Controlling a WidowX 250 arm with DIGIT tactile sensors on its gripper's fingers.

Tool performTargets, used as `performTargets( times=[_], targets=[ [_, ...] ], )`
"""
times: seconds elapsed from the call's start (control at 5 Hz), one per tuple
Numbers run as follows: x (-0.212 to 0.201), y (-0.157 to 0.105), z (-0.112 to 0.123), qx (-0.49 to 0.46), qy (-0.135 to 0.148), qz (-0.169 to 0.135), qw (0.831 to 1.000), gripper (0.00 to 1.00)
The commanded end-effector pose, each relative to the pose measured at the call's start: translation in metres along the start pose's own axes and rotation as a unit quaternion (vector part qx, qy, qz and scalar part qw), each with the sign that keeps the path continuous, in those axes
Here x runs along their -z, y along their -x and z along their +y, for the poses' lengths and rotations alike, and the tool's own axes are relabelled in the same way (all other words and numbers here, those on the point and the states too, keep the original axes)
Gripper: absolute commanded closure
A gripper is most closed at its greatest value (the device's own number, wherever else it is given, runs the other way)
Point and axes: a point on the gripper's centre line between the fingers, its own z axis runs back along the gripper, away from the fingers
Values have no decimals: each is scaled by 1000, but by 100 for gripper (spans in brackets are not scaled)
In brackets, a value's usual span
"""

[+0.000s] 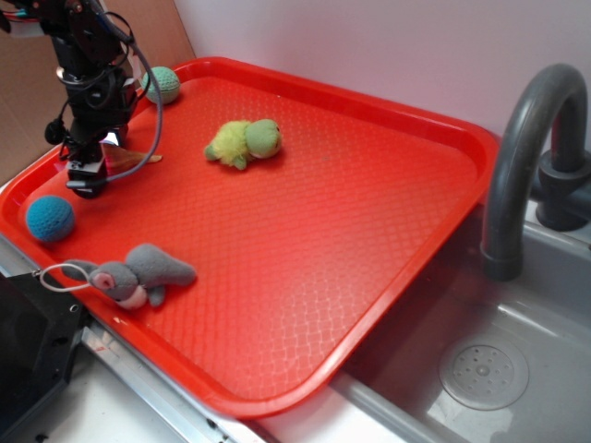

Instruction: Grab the shell.

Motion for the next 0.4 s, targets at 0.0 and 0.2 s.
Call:
performTargets(
  times=[0.0, 0.2],
  targets=[
    [-111, -15, 13, -263, 3, -83, 961, 100],
    [-165, -15, -11, -375, 25, -105, 921, 100]
  ],
)
